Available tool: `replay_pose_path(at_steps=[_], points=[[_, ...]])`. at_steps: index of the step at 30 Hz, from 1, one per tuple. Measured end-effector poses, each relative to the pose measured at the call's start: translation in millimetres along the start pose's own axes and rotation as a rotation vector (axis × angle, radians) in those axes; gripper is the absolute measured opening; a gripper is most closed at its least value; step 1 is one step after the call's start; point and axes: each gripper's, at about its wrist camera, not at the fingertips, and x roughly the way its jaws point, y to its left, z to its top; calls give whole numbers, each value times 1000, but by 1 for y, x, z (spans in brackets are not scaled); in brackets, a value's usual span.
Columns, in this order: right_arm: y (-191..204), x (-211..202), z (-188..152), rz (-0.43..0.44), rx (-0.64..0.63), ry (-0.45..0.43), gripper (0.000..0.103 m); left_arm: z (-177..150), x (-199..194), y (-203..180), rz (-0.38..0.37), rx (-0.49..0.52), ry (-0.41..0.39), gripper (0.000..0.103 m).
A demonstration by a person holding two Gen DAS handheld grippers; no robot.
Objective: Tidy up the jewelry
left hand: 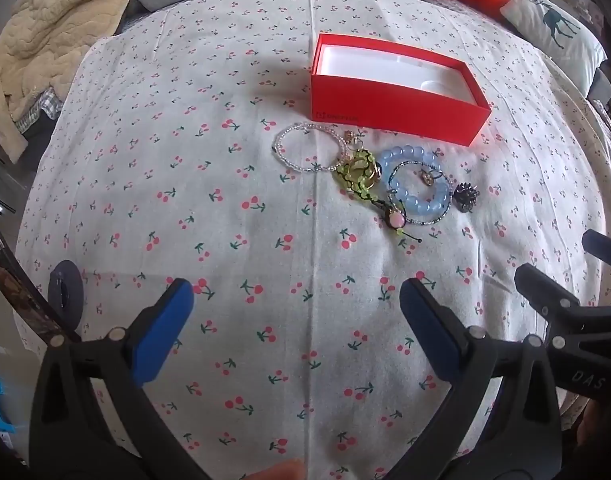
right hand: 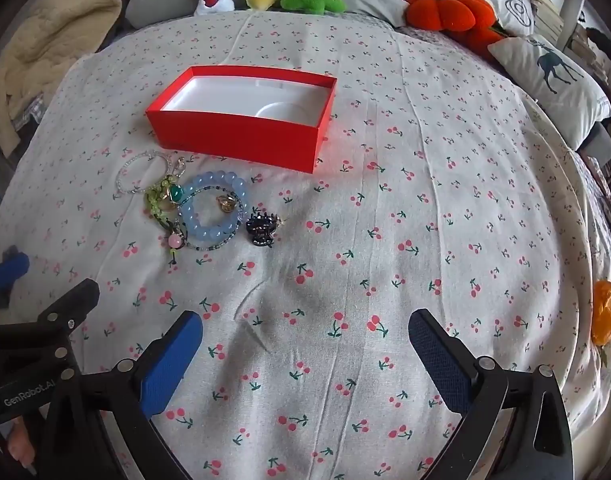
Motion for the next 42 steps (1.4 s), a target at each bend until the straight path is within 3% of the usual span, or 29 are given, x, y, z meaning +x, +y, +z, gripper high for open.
replay_pose_path(at_steps=[42], points=[[0, 4, 1, -1, 9, 15, 103, 2, -3, 1, 3, 1, -5, 102]])
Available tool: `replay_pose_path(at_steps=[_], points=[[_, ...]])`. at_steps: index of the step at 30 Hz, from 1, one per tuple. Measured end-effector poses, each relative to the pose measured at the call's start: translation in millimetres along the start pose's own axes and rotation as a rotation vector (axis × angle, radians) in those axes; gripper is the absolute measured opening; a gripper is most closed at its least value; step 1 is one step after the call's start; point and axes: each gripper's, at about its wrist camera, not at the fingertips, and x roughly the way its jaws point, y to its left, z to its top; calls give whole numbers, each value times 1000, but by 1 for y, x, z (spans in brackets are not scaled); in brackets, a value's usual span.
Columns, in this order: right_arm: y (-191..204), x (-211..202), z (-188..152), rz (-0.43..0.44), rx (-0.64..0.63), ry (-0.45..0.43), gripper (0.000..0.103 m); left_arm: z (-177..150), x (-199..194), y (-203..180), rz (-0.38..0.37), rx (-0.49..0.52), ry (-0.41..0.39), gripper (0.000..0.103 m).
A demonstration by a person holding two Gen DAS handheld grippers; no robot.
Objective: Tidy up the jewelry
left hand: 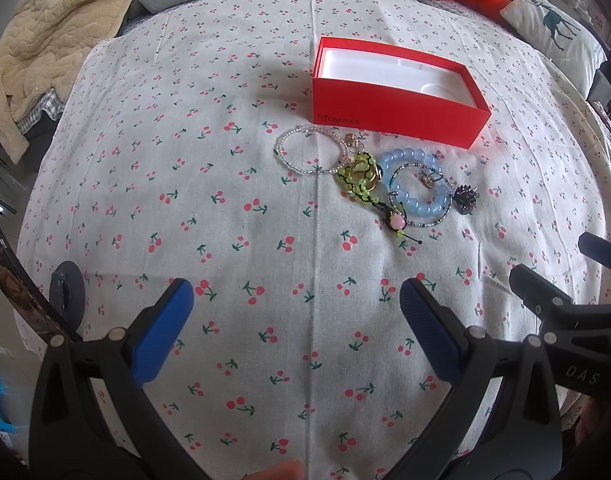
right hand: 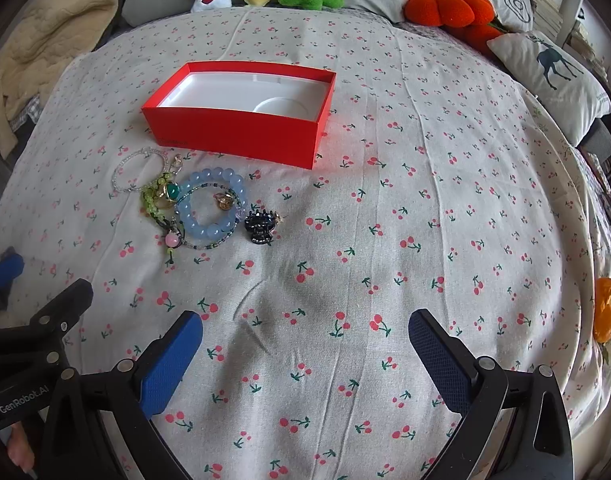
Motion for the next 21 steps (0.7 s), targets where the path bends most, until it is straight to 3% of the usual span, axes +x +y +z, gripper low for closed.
replay_pose_path(at_steps=[21], points=[[0, 0, 0, -2, 0, 2, 103, -2, 2, 0, 1, -3, -1, 102]])
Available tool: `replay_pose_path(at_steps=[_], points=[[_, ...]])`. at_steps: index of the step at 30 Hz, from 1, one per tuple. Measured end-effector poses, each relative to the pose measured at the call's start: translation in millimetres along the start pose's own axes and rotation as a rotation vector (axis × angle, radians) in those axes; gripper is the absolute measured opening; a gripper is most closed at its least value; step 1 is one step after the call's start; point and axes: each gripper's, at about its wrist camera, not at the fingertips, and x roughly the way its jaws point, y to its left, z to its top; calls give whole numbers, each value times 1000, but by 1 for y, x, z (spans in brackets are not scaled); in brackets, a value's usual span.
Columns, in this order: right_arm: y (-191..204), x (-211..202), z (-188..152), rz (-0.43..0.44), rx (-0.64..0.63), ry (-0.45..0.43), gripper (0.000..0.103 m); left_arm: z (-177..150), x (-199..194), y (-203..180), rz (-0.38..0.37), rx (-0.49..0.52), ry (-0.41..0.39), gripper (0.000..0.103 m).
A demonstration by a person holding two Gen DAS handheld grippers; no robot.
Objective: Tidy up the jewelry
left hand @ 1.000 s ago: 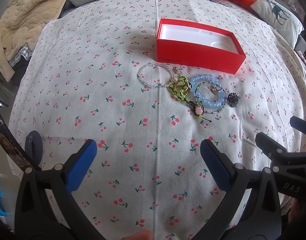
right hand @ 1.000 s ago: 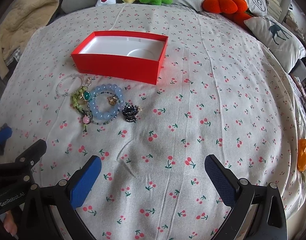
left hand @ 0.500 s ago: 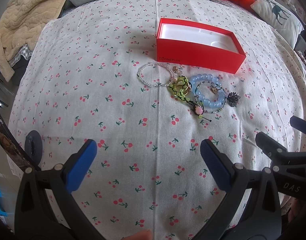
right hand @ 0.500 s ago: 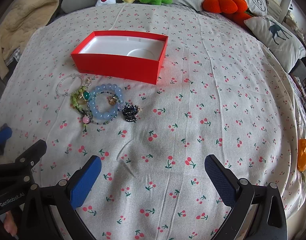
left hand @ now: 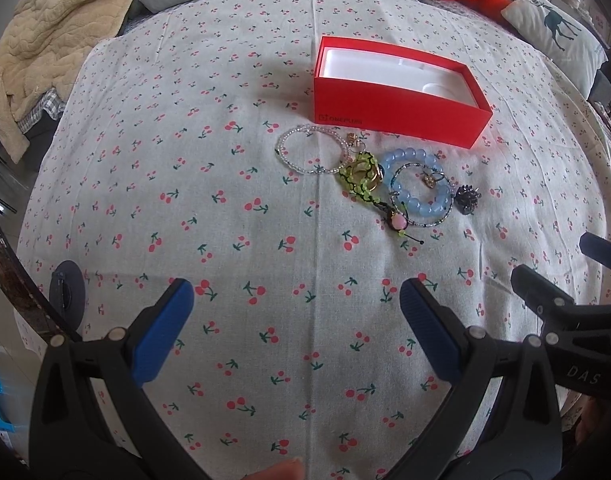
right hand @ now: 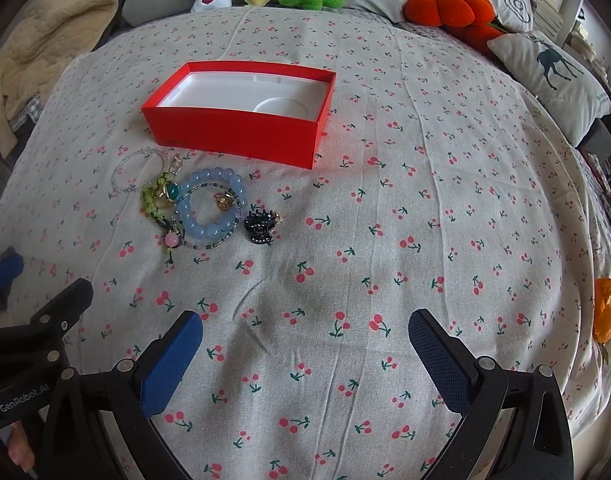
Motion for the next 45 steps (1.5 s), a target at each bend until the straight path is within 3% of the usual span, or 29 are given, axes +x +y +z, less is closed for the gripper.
replay_pose_path(at_steps=[32, 39, 45], points=[[-4, -2, 4, 4, 13, 0, 103, 3, -3, 5, -4, -3, -8, 102], [-19, 0, 16, 58, 56, 31, 103, 21, -9, 11, -10, 21, -48, 102], [-28, 6, 42, 160, 82, 97, 103, 48, -1, 25, -25, 45, -9, 102]])
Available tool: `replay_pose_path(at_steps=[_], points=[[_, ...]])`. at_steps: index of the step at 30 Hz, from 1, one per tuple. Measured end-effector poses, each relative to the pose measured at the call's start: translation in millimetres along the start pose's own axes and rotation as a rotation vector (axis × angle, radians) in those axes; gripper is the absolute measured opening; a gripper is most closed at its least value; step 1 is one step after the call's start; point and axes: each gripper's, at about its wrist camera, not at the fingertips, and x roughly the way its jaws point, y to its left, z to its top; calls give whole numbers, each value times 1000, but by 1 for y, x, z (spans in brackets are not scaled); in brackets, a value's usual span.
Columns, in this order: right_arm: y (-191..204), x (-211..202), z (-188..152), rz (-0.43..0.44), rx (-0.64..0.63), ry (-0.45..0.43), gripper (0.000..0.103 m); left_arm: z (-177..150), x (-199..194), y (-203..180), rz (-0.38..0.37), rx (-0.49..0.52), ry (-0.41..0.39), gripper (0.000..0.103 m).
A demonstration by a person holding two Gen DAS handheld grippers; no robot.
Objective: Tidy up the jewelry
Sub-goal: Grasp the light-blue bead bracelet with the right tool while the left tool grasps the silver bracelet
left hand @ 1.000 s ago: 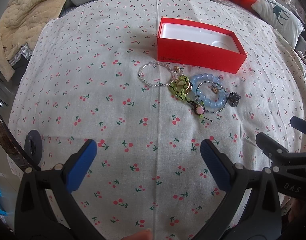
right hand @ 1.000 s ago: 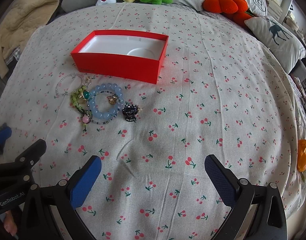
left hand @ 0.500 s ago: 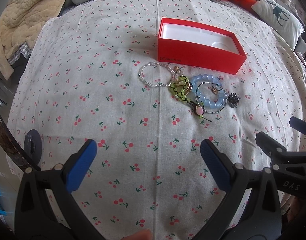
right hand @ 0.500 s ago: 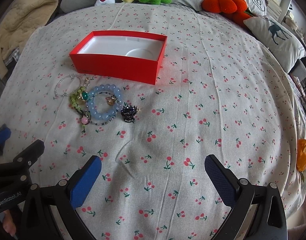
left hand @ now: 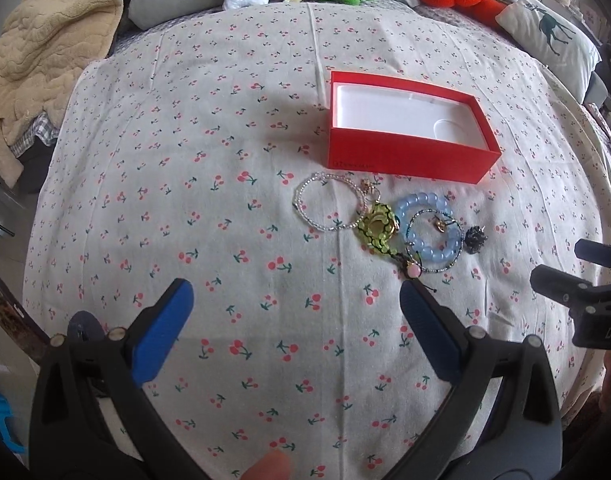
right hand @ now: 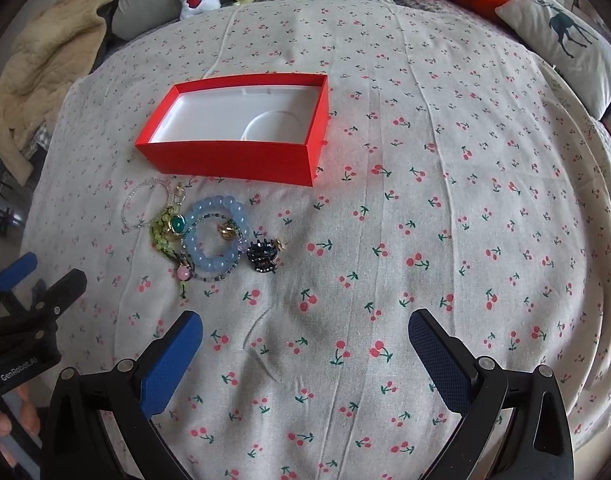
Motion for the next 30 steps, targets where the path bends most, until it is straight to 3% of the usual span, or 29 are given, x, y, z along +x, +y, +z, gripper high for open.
replay_pose_path(at_steps=[3, 6, 8, 10, 12, 14, 16, 30], points=[[-2, 5, 15, 51, 11, 15, 99, 13, 10, 11, -39, -26, 24, 102], [-3, 17, 25, 118, 32, 37, 85, 20, 24, 21, -112, -74, 35, 96], [-3, 28, 30, 172, 51, 59, 68, 23, 37, 29, -159, -116, 54, 87], [1, 37, 37, 204, 56, 72, 59, 30, 51, 33, -209, -155, 92, 70], [8, 44, 45, 221, 44, 68, 47, 35, 61, 36, -251, -185, 103, 64], [15, 51, 52, 231, 42, 69, 37, 39, 70, 35, -238, -193, 113, 55], [22, 59, 58, 236, 40, 75, 35, 43, 78, 33, -225, -194, 122, 44], [43, 100, 74, 181, 4, 99, 17, 57, 108, 22, -141, -171, 133, 17]])
